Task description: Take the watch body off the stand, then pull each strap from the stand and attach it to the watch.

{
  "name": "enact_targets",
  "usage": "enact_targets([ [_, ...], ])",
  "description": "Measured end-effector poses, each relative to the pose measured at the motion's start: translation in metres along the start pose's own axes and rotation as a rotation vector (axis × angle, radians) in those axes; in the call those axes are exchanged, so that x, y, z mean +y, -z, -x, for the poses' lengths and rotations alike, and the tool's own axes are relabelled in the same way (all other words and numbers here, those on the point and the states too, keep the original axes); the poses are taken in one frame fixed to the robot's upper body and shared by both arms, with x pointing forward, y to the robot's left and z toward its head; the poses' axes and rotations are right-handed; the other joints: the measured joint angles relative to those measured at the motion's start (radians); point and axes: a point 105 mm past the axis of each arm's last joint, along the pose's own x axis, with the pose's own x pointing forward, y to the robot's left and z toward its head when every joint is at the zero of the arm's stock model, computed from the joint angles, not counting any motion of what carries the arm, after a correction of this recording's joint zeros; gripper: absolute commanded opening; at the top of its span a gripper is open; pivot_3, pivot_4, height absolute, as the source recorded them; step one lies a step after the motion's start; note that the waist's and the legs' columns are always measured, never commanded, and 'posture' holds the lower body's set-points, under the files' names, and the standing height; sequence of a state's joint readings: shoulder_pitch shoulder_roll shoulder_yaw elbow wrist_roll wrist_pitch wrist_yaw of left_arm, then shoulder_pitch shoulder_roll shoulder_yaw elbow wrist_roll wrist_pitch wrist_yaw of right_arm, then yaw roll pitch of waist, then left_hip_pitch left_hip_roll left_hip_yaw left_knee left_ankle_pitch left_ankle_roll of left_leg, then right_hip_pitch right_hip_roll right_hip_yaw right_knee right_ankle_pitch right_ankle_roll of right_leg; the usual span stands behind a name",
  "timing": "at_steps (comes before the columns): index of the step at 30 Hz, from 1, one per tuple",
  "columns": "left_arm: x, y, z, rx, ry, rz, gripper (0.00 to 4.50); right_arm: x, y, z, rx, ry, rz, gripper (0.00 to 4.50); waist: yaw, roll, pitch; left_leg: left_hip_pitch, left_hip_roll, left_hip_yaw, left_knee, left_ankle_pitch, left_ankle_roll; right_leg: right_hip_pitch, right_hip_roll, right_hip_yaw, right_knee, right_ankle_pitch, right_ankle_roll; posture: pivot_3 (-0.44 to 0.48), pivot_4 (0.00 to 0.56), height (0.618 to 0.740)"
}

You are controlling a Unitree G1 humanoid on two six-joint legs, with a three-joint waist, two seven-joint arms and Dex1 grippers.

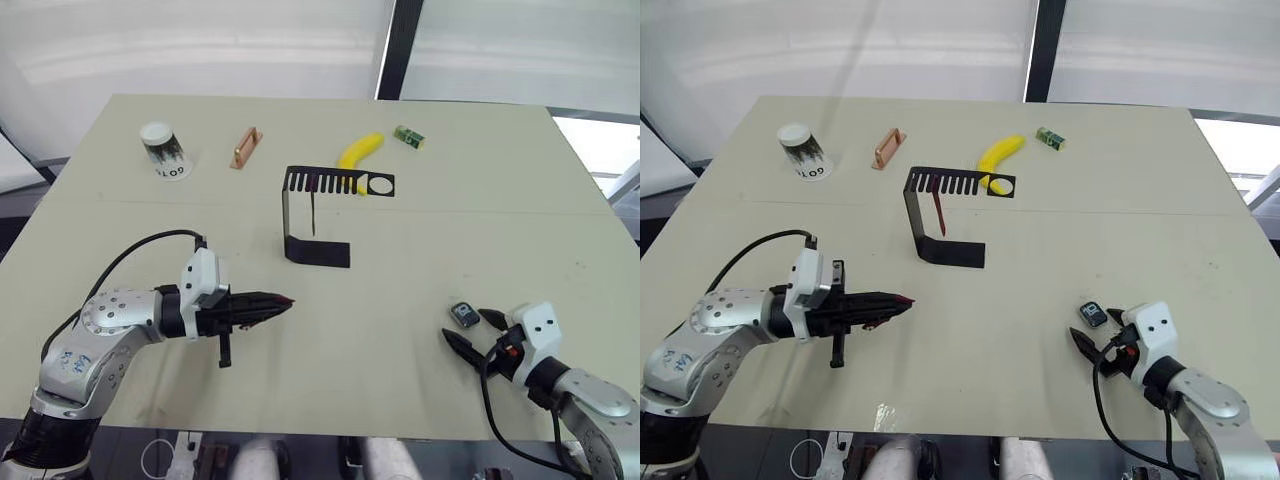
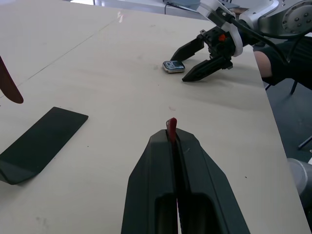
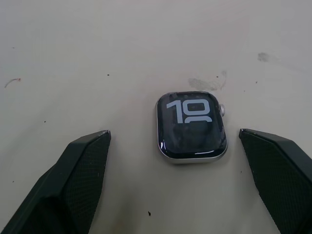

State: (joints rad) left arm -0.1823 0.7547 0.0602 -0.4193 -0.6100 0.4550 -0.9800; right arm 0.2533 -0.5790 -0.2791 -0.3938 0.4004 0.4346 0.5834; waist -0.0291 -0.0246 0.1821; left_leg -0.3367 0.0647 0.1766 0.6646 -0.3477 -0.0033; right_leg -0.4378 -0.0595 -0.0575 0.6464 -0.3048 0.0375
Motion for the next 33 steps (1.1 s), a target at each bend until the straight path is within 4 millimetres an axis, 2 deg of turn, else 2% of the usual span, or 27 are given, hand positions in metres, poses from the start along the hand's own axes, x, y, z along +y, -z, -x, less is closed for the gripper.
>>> enact_targets([
  [10,-0.005,0.005,0.002,0.015,0.009,0.014,0.0,-0.006,0.004,-0.006,-0.017,-0.047,0.022,4.48,-0.001,-0.001,0.0,0.001,0.0,0.0,0.0,0.0,0.0,0.001,0.0,0.0,0.0,0.0,0.0,0.0,0.15,0.729],
  [27,-0.005,0.004,0.001,0.021,0.017,0.004,0.0,-0.008,0.009,-0.019,-0.04,-0.097,0.028,4.48,-0.008,-0.009,-0.006,0.005,0.001,0.0,0.0,0.0,0.0,0.006,0.0,0.0,0.0,0.0,0.0,0.0,0.15,0.729],
  [30,-0.004,0.004,0.001,0.023,0.015,0.003,0.0,-0.009,0.011,-0.019,-0.037,-0.098,0.024,3.74,-0.008,-0.011,-0.007,0.005,0.001,0.0,0.0,0.0,0.0,0.006,0.0,0.0,0.0,0.0,0.0,0.0,0.15,0.729],
  [33,-0.004,0.004,0.001,0.024,0.015,0.002,0.0,-0.009,0.012,-0.02,-0.035,-0.096,0.021,3.74,-0.006,-0.011,-0.007,0.005,0.002,-0.001,0.0,0.0,0.0,0.006,0.0,0.0,0.0,0.0,0.0,0.0,0.15,0.729],
])
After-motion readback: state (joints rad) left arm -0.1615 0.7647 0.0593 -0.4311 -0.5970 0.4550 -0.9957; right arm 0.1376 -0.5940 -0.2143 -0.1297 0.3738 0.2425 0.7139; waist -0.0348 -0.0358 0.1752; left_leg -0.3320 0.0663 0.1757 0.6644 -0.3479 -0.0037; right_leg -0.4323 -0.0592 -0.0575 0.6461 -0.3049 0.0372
